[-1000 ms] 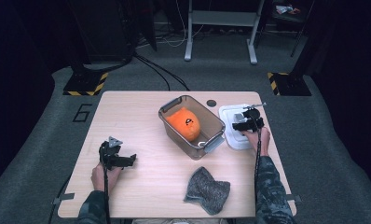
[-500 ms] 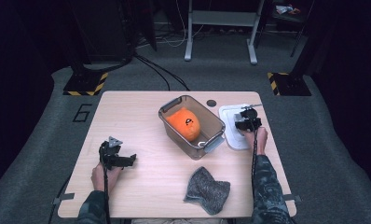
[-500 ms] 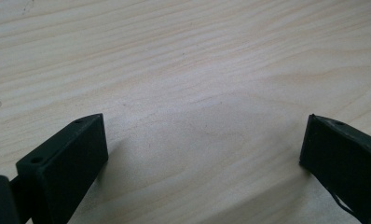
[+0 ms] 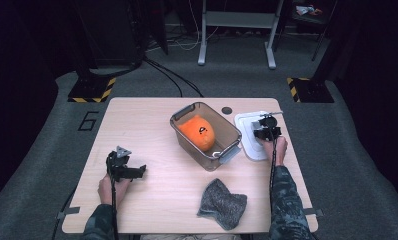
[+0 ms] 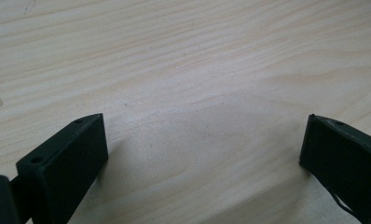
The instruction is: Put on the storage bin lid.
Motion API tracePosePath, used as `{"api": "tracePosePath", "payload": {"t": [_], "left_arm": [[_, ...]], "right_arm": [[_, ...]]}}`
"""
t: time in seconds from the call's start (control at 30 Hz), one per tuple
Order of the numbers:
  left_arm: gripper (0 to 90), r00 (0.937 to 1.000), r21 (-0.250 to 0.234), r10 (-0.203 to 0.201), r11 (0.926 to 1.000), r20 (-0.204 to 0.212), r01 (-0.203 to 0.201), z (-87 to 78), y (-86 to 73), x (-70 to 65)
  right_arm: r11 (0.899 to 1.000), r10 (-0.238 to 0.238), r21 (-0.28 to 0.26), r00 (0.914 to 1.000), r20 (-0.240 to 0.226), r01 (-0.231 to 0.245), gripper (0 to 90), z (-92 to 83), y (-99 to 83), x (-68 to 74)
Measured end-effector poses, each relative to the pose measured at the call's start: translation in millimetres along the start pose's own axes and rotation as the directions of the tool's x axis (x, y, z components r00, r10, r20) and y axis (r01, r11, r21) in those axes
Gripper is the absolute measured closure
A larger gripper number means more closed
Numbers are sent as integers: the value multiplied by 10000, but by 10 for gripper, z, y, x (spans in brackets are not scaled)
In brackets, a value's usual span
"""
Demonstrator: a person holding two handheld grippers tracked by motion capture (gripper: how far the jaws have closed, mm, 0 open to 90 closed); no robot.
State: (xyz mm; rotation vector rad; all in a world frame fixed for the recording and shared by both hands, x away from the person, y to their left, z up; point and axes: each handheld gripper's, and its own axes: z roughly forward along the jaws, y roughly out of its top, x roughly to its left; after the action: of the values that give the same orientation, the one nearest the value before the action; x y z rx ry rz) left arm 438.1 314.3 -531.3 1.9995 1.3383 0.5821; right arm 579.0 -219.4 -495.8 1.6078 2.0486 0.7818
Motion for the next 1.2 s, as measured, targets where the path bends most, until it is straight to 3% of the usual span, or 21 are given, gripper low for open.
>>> {"api": "tracePosePath", "payload": {"t": [0.23,0.57,0.83,1.2], "left_arm": [[3,10000,-2,8,10000,3,-8,1,1,1],[3,10000,-1,12,10000,1,-12,1,1,2],[3,10000,-3,13,10000,-2,-13,1,1,1],[3,10000,1,11,10000,-4,-11,0,1,1]], "right_arm": [[9999,53,-96,9995,-305,-56,666,-63,4,-4],[9988,-469,-194,9979,-458,460,667,-208,64,71],[9982,-547,-261,9979,-340,538,667,-339,78,34],[9981,-516,-373,9970,-583,495,667,-562,134,-37]]}}
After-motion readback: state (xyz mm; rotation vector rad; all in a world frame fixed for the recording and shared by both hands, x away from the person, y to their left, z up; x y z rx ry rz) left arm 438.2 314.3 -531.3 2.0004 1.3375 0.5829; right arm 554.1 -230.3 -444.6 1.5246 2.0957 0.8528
